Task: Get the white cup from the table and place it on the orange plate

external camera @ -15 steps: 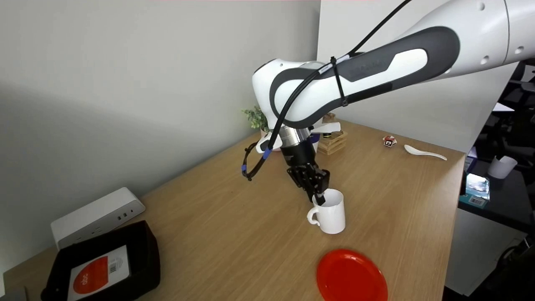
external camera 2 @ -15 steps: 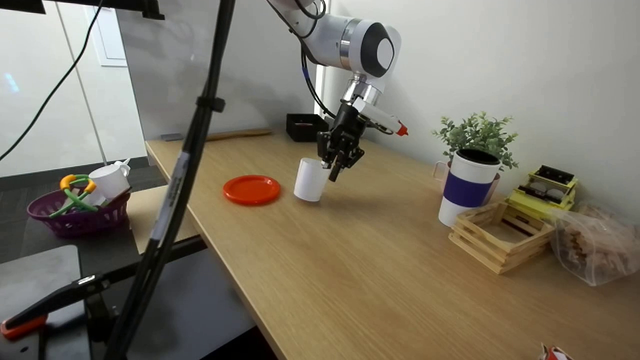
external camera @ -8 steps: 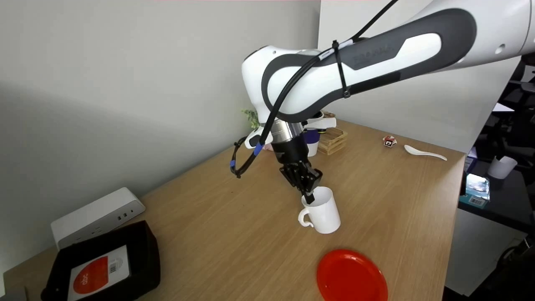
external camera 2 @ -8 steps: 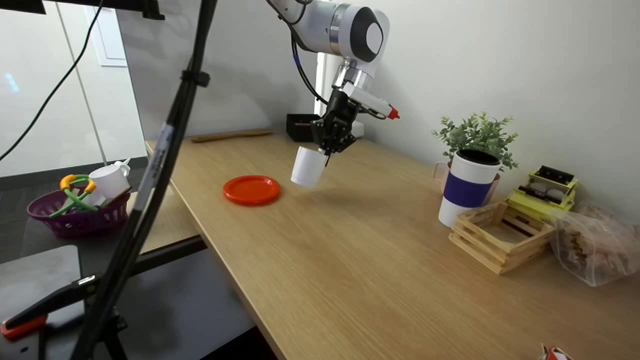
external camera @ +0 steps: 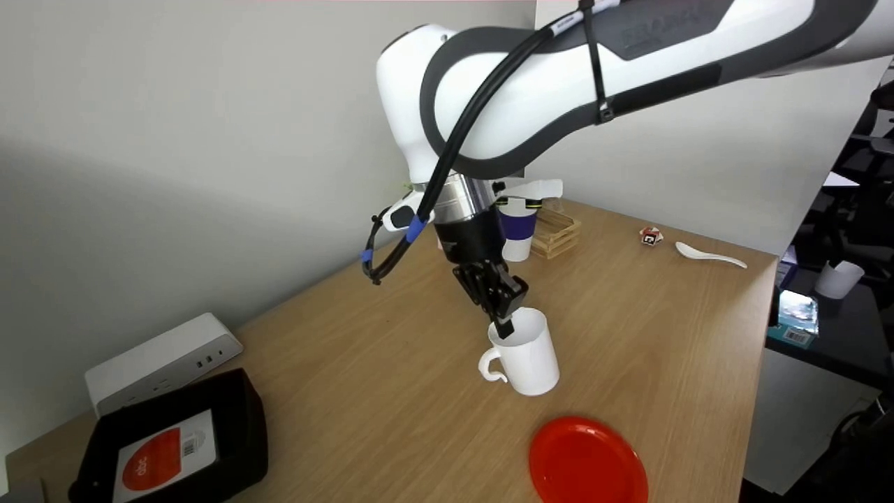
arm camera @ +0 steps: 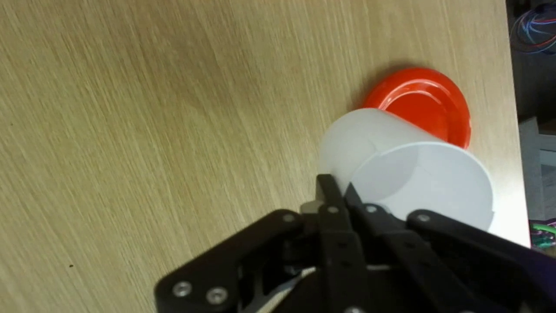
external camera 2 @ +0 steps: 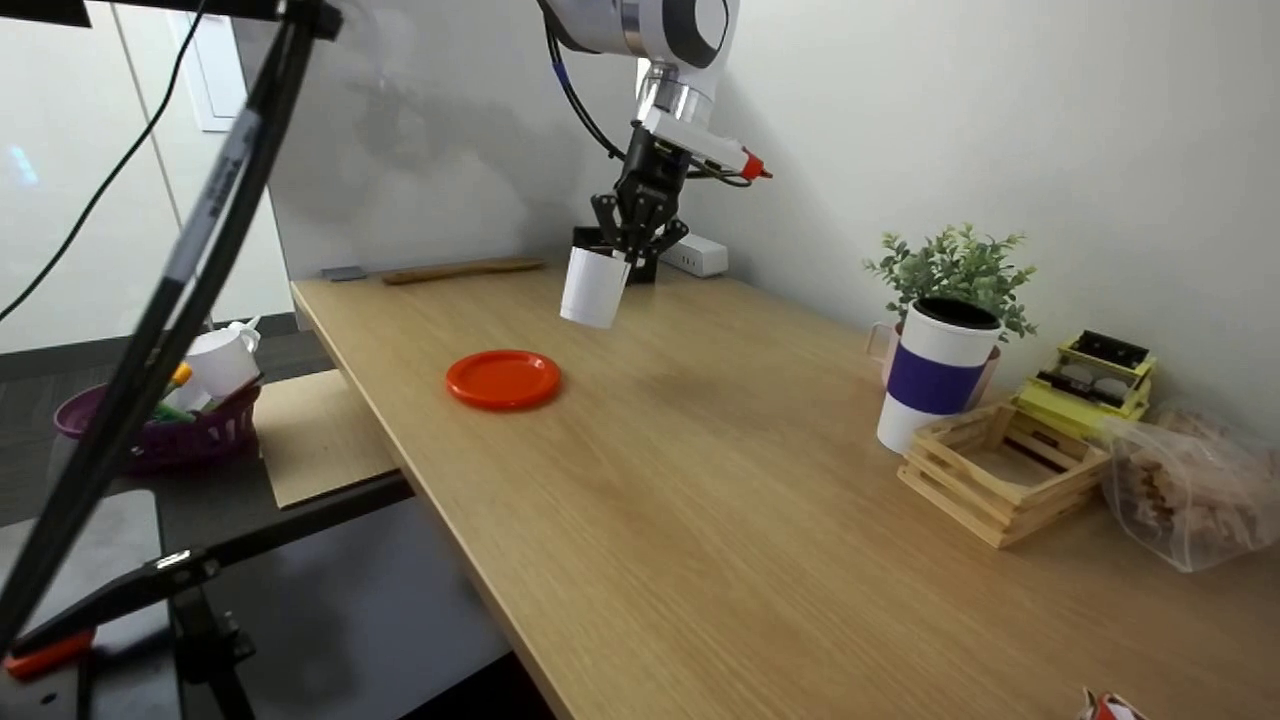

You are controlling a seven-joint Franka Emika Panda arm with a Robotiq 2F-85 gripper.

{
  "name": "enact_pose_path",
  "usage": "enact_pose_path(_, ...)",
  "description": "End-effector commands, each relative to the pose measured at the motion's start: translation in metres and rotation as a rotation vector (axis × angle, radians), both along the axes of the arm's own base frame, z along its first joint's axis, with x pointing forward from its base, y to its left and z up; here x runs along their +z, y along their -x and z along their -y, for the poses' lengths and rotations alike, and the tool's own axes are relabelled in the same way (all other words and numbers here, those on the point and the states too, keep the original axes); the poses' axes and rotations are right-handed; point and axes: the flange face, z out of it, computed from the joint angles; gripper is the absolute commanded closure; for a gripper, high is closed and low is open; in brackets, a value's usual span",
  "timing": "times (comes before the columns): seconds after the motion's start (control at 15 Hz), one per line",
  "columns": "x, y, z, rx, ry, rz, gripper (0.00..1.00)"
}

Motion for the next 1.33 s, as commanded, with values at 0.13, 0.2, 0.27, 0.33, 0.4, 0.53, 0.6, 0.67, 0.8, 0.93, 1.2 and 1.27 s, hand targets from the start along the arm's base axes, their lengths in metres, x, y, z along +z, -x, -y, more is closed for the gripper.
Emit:
enact_pose_path(0.13,-0.002,0.015,-0.011,0.026,0.022,0.076,0.99)
enact_pose_path(0.2,-0.007,0.016,-0.013,0.033,0.018,0.093,0.99)
enact_pose_path(0.27,-0.013,0.016,-0.016,0.035,0.012,0.116,0.99)
enact_pose_path(0.33,-0.019,0.017,-0.018,0.037,0.006,0.143,0.99)
enact_pose_path(0.4,-0.025,0.019,-0.02,0.043,0.003,0.164,0.99)
enact_pose_path(0.53,-0.037,0.022,-0.026,0.038,-0.007,0.221,0.99)
enact_pose_path(0.6,-0.041,0.024,-0.029,0.037,-0.004,0.252,0.99)
enact_pose_path(0.67,-0.042,0.028,-0.031,0.034,0.003,0.283,0.99)
enact_pose_path(0.8,-0.033,0.039,-0.036,0.038,0.041,0.357,0.99)
enact_pose_path(0.93,-0.024,0.052,-0.041,0.044,0.097,0.421,0.99)
enact_pose_path(1.2,-0.005,0.088,-0.042,0.026,0.191,0.492,0.99)
enact_pose_path(1.27,0.001,0.099,-0.04,0.017,0.206,0.501,0.99)
